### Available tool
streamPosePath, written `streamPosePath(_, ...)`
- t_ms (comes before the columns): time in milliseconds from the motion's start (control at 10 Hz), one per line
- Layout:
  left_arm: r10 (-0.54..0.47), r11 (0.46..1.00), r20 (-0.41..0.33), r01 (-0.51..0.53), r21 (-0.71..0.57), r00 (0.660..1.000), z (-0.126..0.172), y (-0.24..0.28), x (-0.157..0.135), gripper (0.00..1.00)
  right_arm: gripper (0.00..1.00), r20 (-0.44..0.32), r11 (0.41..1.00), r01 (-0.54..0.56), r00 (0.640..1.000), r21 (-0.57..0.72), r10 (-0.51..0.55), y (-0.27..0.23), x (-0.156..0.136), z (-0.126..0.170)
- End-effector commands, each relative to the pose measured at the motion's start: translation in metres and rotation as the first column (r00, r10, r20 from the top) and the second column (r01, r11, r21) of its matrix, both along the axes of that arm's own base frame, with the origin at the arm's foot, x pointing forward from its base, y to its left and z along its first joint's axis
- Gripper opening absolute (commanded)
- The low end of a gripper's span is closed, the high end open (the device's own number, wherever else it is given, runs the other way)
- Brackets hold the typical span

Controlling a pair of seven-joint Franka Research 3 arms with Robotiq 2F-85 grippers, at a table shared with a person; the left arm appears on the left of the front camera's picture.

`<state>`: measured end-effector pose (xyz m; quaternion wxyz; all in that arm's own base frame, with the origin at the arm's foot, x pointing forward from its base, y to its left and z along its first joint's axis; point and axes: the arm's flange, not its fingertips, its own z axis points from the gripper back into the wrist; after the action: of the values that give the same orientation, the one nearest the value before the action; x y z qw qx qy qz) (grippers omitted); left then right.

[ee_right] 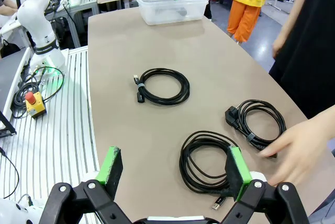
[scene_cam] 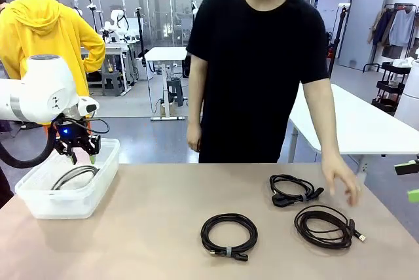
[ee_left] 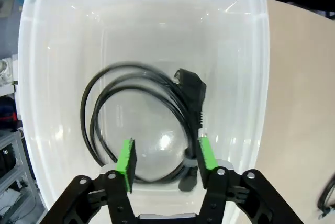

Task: Organize and store the cables.
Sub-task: Place the Power Cable into the Organizing box.

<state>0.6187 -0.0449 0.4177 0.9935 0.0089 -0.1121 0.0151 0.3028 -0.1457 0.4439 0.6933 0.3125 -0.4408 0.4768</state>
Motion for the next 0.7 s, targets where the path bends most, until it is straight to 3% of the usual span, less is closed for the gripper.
streamPosePath(0, 0.006, 1.0, 0.015, -0.006, -0.018, 1.0, 0.007, -0.001, -0.004, 1.0, 1.0, 0.023, 1.0, -0.005, 1.0, 0.008, 0.005, 0.0, 0.001, 0.0)
streamPosePath(100, 0.006, 1.0, 0.019, -0.006, -0.015, 1.0, 0.01, -0.003, -0.005, 0.92, 1.0, 0.023, 1.0, -0.005, 1.0, 0.008, 0.005, 0.0, 0.001, 0.0)
streamPosePath(200, 0.014, 1.0, 0.02, -0.013, -0.018, 1.0, 0.012, -0.003, -0.008, 1.0, 1.0, 0.023, 1.0, -0.005, 1.0, 0.008, 0.005, 0.0, 0.001, 0.0)
streamPosePath(400, -0.033, 0.999, -0.018, 0.033, -0.033, 0.999, 0.015, -0.005, -0.02, 1.0, 1.0, 0.023, 1.0, -0.005, 1.0, 0.008, 0.005, 0.0, 0.001, 0.0)
streamPosePath(600, -0.002, 1.0, 0.018, 0.002, -0.004, 1.0, 0.012, -0.002, -0.003, 1.0, 1.0, 0.023, 1.0, -0.005, 1.0, 0.008, 0.005, 0.0, 0.001, 0.0)
